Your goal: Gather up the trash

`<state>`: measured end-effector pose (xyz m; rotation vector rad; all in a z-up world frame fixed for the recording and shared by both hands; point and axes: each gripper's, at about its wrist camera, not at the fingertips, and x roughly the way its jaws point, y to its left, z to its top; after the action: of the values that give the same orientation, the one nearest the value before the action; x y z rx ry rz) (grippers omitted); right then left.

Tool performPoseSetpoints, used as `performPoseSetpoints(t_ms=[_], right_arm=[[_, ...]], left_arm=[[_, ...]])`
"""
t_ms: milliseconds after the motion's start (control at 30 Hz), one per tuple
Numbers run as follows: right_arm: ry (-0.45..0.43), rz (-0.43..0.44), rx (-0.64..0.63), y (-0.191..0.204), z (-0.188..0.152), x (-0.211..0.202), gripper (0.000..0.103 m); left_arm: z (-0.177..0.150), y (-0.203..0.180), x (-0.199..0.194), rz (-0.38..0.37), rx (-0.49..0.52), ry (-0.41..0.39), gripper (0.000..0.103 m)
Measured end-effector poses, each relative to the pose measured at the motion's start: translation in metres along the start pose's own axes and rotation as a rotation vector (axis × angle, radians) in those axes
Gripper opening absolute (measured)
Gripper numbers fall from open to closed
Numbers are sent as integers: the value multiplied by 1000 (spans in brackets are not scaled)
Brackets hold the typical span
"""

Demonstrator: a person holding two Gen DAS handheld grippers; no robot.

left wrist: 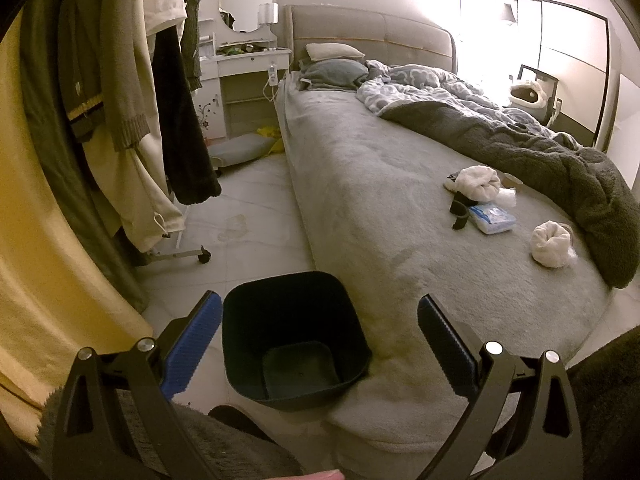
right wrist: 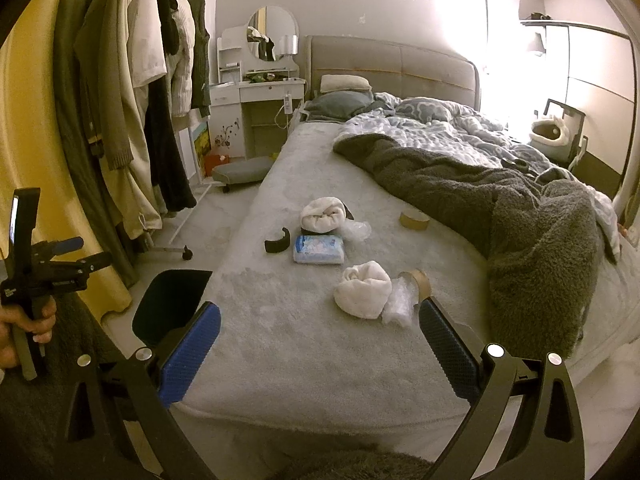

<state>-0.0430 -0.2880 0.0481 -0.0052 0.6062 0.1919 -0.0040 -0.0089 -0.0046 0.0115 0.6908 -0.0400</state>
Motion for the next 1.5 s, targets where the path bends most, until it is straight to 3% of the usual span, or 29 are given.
performPoseSetpoints(t_ms=[433, 500, 533, 800, 967, 1167, 1333, 1500], right_arm=[[44, -67, -38, -13, -4, -2, 99], [44, -89, -35, -18, -4, -3, 81], [43, -98, -31, -18, -4, -2, 78], [35, -43, 14, -24, -5, 10, 77], [33, -12, 31, -31, -2, 17, 73], [15, 4, 51, -49, 9, 24, 64], [34, -1, 54, -69, 18, 44, 56], [68, 22, 55, -95, 18, 66, 48]], left_arm=[[1, 4, 1, -35, -2, 5, 99], [2, 6, -1, -40, 6, -4, 99], [2, 7, -2, -43, 7, -10, 99], [6, 7, -10, -71, 57, -45, 98], [11, 5, -13, -121, 72, -44, 86], [20, -8, -19, -243, 69, -66, 84], [32, -34, -14, -338, 131, -70, 81], [36, -66, 2, -387, 214, -55, 80]])
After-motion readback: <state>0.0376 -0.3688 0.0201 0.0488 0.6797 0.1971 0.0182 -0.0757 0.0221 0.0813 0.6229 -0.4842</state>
